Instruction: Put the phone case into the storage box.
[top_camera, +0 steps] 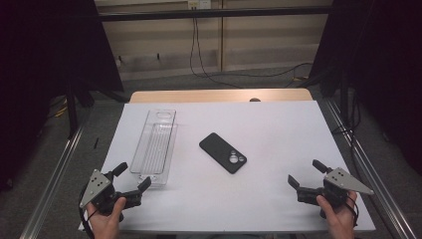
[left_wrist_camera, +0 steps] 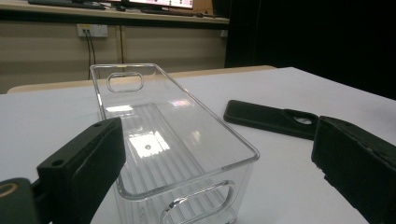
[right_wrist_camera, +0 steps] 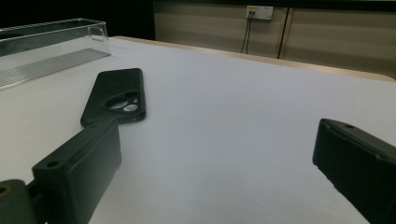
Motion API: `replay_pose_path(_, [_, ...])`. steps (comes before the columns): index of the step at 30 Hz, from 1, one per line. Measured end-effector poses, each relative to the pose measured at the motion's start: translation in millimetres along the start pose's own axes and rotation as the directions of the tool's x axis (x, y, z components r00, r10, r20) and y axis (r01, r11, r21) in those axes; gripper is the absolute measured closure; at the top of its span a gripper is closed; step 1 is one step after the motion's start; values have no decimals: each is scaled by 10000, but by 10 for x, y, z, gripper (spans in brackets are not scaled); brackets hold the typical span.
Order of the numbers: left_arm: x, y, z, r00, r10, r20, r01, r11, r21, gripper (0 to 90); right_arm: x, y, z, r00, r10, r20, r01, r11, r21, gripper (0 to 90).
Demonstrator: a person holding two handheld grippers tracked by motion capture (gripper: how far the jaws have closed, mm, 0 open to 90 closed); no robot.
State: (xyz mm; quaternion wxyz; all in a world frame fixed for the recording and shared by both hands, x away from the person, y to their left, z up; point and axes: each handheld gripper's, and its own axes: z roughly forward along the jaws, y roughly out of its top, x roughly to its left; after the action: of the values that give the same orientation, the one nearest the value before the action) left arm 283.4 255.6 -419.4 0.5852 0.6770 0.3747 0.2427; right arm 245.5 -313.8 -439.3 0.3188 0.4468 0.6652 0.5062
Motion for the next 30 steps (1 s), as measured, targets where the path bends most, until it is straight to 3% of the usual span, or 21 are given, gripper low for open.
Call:
replay_pose_path(12, [-8,-4,-17,9997,-141,186,140,9999,43,39,88,12,34,9991,-206,-377,208,9998,42,0])
replay_pose_path(24, [35,-11,-16,9996,-233,-167,232,9997,-59,43,168,45,174,9976,-97,-692,105,9999,107,0])
replay_pose_path(30, [30,-13,-8,9997,-200,-111,199,9998,-39,43,225,108,247,9962,-104,-866,112,9999,82,2])
